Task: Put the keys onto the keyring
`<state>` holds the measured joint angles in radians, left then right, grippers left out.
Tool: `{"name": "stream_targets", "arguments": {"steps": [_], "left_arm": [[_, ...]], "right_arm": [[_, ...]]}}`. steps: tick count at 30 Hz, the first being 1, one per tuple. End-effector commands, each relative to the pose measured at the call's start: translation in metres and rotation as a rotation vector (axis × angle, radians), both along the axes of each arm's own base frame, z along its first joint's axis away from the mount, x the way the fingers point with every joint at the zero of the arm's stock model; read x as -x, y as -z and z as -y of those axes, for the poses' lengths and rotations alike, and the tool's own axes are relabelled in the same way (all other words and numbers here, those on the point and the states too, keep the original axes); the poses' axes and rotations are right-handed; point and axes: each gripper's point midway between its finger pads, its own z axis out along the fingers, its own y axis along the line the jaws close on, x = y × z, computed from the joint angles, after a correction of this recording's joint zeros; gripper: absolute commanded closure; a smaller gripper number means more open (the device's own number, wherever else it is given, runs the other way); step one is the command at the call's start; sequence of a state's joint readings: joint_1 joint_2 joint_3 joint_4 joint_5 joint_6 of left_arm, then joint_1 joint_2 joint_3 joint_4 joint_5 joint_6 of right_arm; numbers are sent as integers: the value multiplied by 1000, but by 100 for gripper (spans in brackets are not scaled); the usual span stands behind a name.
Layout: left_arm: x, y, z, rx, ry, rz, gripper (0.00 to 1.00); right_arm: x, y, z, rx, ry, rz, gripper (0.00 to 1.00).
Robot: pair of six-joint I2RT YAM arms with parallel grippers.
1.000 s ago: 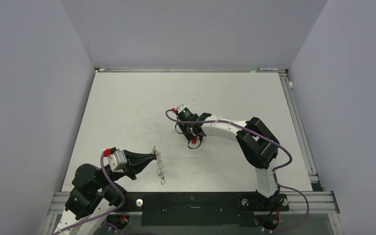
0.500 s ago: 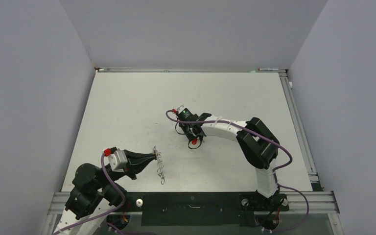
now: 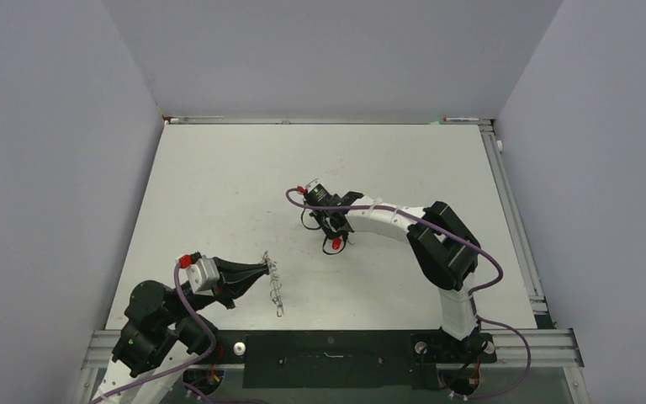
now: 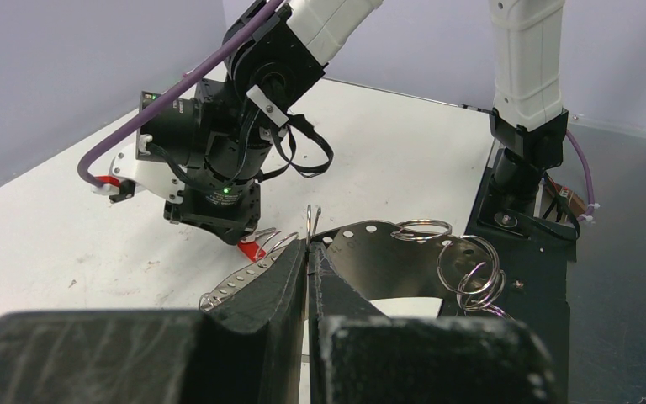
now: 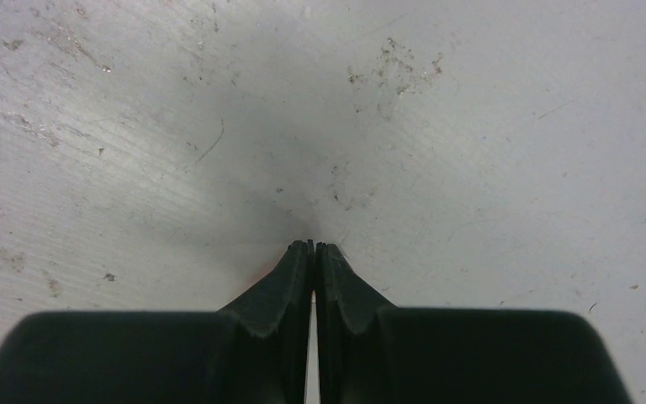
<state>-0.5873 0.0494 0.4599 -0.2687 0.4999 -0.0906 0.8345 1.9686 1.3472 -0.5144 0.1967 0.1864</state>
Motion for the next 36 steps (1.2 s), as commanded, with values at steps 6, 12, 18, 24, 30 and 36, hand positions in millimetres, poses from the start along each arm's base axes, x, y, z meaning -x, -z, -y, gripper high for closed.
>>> {"name": "stream_targets", "arguments": {"steps": [6, 12, 18, 24, 30, 36], "left_arm": [[-3, -9, -2, 14, -20, 24, 100], [-3, -10, -2, 15, -17, 27, 100], [0, -13, 0, 22, 5, 42, 100], [4, -21, 5, 42, 40, 73, 100], [5, -25, 10, 46, 74, 90, 100], [5, -34, 15, 58, 105, 108, 100]], "right_arm": [[-8, -78, -16, -143, -62, 134, 95], [25, -131, -36, -403, -223, 163, 95], [75, -179, -56, -666, -465, 150, 95], [123, -213, -58, -826, -665, 127, 95], [157, -246, -52, -957, -793, 169, 95], [179, -276, -46, -1069, -874, 248, 95]]}}
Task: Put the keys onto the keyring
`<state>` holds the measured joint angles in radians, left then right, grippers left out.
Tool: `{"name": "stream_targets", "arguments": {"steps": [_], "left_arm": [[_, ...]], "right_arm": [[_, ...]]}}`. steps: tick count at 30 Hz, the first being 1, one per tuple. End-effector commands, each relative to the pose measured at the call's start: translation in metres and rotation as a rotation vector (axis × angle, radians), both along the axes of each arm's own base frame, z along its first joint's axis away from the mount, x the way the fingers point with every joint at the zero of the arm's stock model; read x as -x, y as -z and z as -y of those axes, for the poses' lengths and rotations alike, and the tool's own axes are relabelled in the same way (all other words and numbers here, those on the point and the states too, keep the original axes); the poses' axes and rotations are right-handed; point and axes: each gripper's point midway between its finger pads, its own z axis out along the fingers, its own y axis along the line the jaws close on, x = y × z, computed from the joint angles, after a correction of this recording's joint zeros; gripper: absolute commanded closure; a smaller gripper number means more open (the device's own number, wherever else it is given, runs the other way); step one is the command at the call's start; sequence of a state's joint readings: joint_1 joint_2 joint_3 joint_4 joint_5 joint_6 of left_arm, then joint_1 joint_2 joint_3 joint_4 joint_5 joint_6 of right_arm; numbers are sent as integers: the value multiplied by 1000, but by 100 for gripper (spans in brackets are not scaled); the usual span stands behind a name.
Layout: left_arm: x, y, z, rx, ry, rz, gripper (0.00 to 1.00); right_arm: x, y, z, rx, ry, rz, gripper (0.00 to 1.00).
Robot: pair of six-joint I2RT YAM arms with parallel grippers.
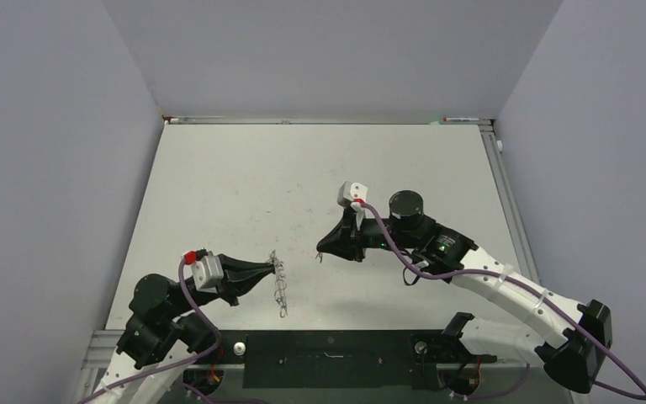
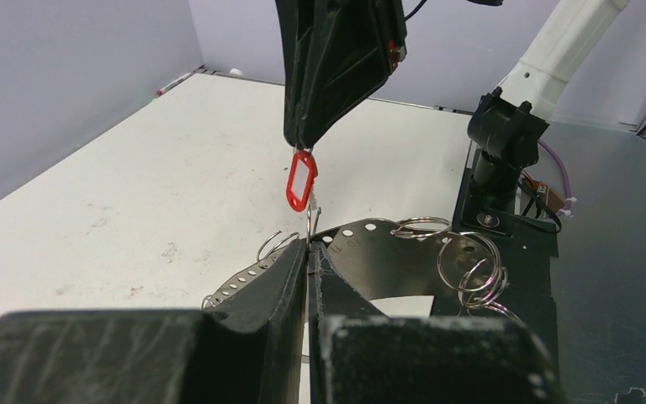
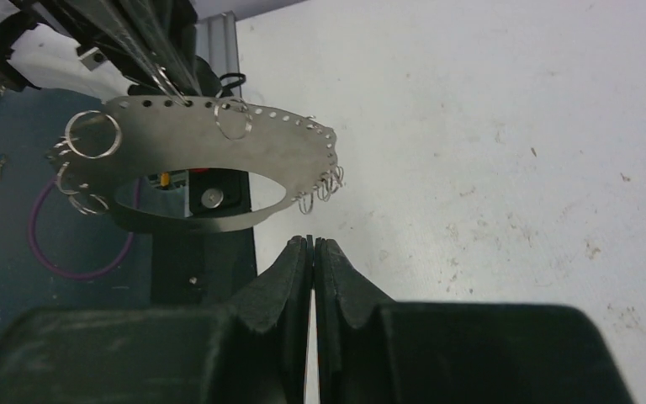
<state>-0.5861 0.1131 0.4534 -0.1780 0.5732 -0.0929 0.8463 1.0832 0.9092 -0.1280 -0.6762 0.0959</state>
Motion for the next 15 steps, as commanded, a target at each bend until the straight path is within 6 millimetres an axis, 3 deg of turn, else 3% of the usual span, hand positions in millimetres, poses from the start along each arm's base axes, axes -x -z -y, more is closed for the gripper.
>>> {"name": "stream_targets", "arguments": {"steps": [1, 8, 15], "left_arm": [[4, -30, 5, 62, 41, 89, 100], [-2, -39, 13, 81, 66, 96, 100], [-2, -36, 20, 99, 106, 58, 100]], "right_arm": [[18, -44, -4, -174, -85, 102, 95], [17, -62, 0, -233, -43, 126, 95], [22, -72, -7, -306, -42, 119, 95]]}}
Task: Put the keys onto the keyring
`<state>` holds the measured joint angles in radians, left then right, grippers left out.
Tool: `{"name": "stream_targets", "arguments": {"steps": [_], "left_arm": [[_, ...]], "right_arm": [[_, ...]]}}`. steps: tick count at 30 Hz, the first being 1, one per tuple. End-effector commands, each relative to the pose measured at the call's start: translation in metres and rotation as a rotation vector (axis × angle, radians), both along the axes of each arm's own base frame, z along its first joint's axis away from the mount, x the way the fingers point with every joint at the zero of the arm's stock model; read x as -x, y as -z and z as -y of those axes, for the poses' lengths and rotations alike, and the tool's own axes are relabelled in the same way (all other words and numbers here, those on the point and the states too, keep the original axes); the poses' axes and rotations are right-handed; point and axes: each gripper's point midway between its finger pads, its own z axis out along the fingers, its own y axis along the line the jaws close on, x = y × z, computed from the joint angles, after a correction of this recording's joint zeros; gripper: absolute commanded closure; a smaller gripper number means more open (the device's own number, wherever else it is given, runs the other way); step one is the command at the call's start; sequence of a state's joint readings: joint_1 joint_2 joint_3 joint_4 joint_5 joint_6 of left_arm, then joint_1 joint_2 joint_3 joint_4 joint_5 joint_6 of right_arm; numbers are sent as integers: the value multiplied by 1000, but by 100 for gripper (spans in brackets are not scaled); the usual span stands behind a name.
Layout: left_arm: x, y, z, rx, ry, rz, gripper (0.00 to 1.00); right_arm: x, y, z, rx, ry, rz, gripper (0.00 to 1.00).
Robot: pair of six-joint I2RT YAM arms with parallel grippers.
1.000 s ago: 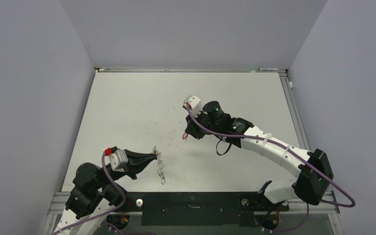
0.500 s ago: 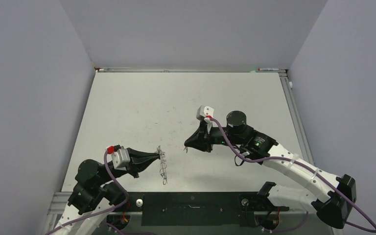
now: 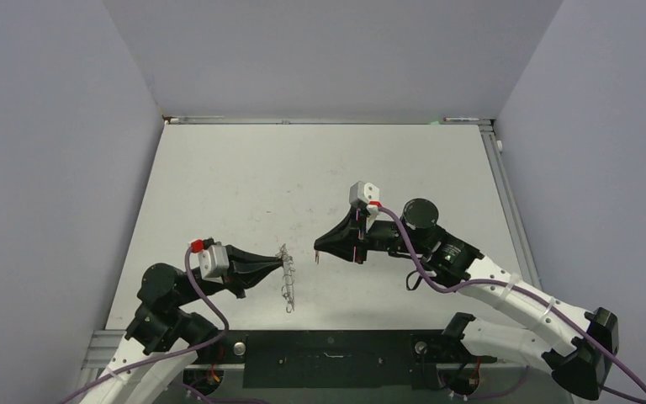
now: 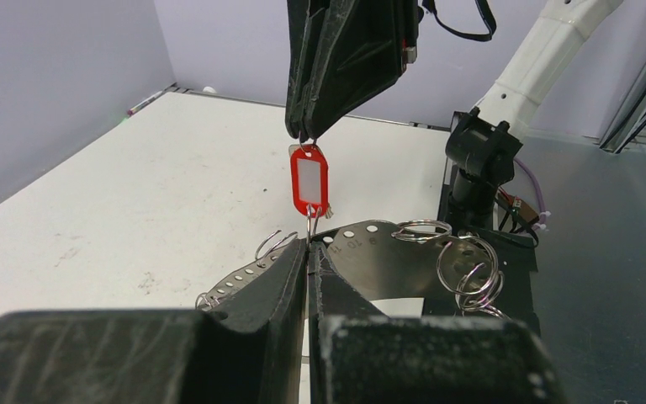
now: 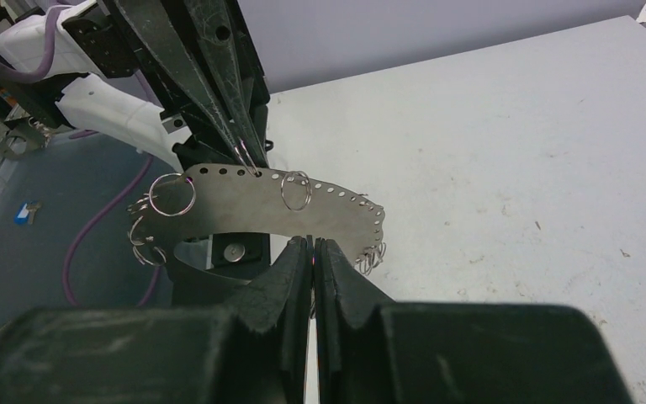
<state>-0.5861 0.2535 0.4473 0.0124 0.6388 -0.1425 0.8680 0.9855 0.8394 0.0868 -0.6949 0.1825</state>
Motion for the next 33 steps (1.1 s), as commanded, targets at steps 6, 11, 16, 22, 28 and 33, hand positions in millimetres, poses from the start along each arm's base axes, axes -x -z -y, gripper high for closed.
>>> {"name": "stream_targets", "arguments": {"steps": [6, 11, 16, 22, 28, 33], "left_arm": [[8, -21, 1, 81, 38, 42, 100], [8, -19, 1, 75, 41, 36, 100], [9, -19, 1, 75, 45, 35, 100], [9, -17, 1, 72, 46, 30, 100], [9, -17, 1, 69, 47, 30, 100], [9, -16, 1, 68, 50, 30, 100]], "right_arm": [[15, -24, -18, -110, -51, 54, 95], [28, -27, -29, -125, -92, 69, 95], [34, -24, -38, -115, -106, 76, 95], [39, -26, -44, -114, -111, 85, 95], [40, -31, -47, -123, -97, 101, 95], [42, -37, -50, -127, -95, 116, 95]]}}
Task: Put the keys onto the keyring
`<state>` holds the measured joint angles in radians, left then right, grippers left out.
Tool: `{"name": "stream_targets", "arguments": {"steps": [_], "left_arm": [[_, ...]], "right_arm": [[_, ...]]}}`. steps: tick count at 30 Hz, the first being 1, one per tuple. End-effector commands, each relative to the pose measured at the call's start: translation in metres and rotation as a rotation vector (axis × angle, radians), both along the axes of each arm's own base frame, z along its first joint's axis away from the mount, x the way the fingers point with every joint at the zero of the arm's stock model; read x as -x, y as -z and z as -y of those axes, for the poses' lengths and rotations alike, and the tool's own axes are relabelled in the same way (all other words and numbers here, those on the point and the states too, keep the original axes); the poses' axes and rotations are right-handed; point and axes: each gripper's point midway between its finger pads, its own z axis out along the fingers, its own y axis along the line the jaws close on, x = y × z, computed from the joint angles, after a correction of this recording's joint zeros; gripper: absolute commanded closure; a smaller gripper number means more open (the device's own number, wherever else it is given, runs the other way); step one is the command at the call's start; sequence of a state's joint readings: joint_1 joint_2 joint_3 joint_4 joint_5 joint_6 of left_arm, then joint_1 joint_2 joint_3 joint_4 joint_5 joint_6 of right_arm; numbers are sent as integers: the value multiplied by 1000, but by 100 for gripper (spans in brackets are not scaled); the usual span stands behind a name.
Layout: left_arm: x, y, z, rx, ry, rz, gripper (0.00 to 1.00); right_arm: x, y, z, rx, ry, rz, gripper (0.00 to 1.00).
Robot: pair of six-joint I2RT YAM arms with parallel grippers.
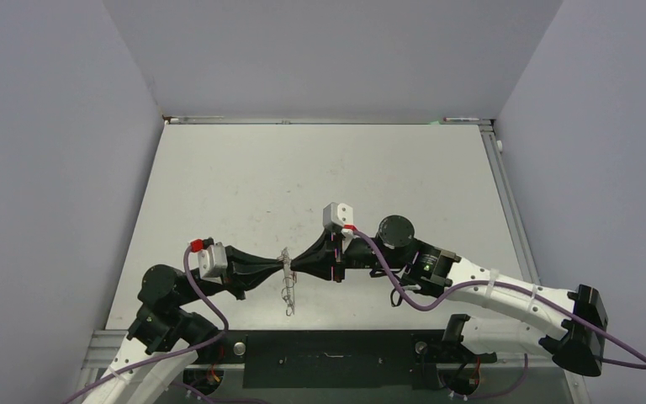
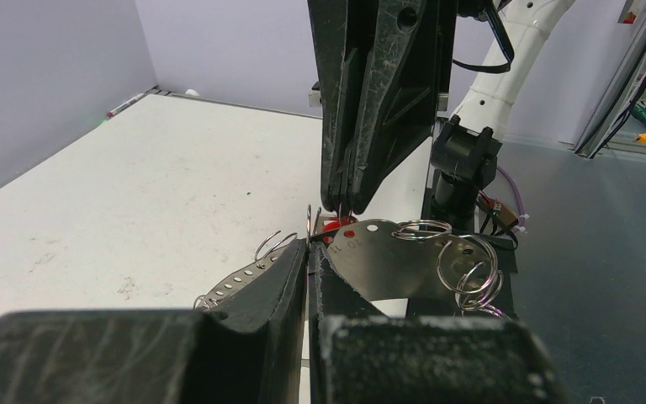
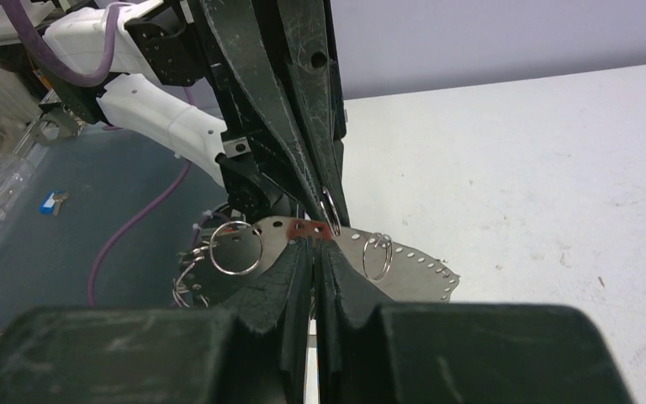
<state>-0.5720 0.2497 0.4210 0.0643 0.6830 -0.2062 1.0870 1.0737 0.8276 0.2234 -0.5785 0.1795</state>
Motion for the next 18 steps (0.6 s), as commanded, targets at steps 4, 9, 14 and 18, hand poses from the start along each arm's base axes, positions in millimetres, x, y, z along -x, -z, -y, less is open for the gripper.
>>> {"name": "stream_targets", "arguments": {"steps": [4, 9, 14, 18], "left_arm": [[4, -16, -2, 39, 8, 58, 100], [4, -16, -2, 39, 8, 59, 100], [4, -15, -2, 36, 10, 57, 100], [4, -15, -2, 35, 11, 56, 100]], "right_arm": [[2, -45, -8, -103, 3, 95, 95], [3, -48, -9, -102, 2, 104, 95], [5, -47, -14, -92, -2, 105, 95], [5, -47, -16, -89, 6, 109, 95]]}}
